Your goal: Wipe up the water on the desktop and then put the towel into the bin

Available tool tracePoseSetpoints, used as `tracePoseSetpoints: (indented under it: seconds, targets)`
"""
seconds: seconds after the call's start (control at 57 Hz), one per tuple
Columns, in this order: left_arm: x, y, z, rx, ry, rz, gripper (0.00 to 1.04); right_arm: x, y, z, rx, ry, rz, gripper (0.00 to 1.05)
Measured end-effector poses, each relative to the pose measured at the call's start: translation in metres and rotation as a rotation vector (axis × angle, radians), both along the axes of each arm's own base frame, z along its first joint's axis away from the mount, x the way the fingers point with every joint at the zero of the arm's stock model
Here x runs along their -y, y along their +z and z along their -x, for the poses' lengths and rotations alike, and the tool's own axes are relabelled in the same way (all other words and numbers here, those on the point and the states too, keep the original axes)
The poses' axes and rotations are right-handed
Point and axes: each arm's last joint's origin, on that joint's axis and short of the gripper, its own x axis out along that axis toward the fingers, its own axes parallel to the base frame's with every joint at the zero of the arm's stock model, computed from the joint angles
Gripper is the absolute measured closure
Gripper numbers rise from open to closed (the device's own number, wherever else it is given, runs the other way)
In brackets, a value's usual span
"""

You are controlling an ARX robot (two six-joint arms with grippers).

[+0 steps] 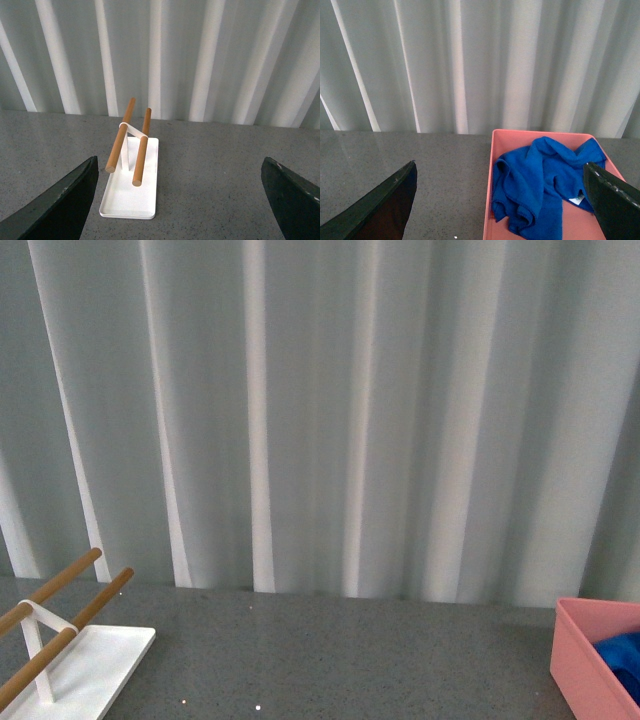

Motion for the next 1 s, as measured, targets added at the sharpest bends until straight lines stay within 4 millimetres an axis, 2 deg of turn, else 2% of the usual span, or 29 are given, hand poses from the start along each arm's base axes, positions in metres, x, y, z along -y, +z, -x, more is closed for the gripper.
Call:
tracePoseSetpoints:
  seconds: [0.999]
  targets:
    - [0.0000,0.0000,0.0000,0.000,0.000,0.000,0.07,0.0000,0.0000,0.0000,0.000,0.000,0.000,0.07]
